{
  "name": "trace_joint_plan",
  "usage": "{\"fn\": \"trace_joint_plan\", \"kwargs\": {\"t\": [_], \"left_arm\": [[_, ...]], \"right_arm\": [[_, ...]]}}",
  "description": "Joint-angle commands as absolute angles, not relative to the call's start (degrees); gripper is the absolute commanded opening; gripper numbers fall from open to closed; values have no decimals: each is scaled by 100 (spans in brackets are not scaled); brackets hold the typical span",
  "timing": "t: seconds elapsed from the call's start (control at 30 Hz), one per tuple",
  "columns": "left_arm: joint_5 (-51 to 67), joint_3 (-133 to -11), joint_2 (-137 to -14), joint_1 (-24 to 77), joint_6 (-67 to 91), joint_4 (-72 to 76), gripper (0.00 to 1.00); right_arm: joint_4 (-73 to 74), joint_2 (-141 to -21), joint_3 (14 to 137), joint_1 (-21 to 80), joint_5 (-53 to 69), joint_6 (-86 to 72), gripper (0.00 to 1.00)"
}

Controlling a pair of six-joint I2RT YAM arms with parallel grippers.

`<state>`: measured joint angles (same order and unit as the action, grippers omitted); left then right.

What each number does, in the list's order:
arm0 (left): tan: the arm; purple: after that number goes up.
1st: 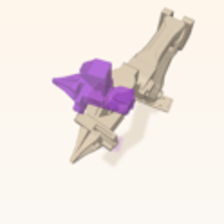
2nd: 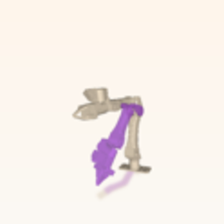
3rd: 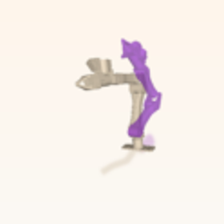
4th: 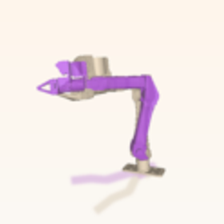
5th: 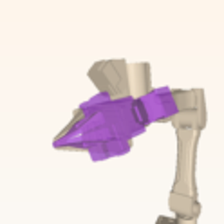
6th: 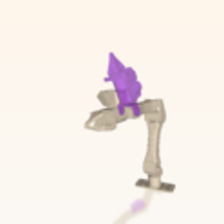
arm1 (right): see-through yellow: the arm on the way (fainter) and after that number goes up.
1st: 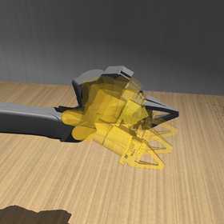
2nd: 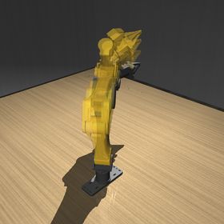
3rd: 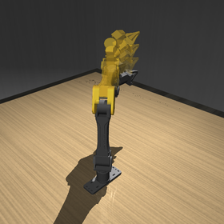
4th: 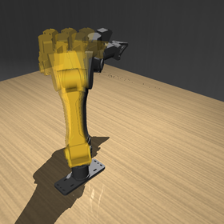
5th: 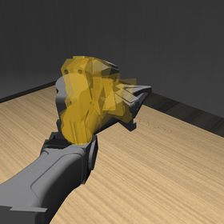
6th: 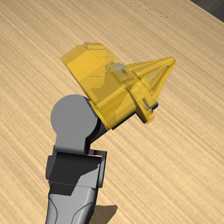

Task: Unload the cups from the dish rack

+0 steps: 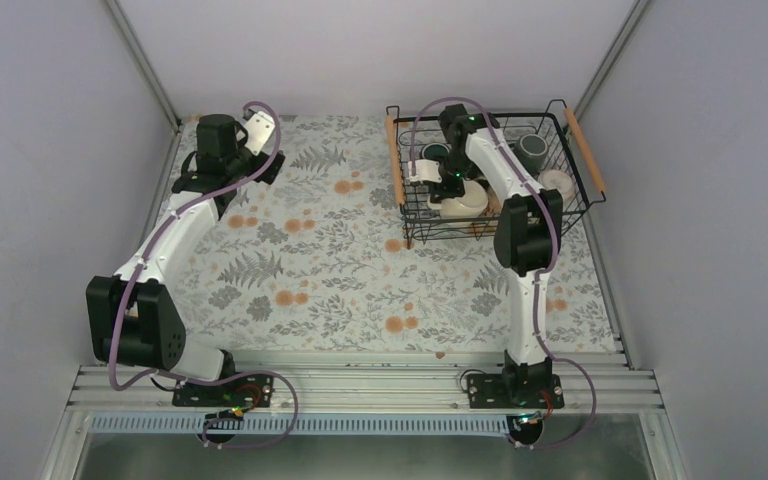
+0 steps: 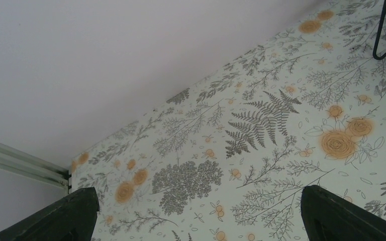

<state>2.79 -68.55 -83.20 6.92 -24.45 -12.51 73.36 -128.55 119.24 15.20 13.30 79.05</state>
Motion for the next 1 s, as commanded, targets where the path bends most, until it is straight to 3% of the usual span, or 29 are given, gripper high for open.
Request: {"fn": "trace_joint_plan", "kwargs": {"t": [0.0,0.4,0.63,0.97], "left_arm": [[438,-6850,-8234,703,-2514,-1235,100],[664,-7078,-8278,711,-2590,-1381,100],[1124,-8059,-8448,972,-2862,-1774,100],[3085,-9424,-9208,1274,-1929,-2072,100]], "right_arm": [[7364,-12991,11964,1485,973,7854,6],[7356,-12727,12502,1438,1409,7685,4],[7318,-12148,13014,1341,1848,7319,4],[5581,-10511,11927,1020,2981,5804,4]]}}
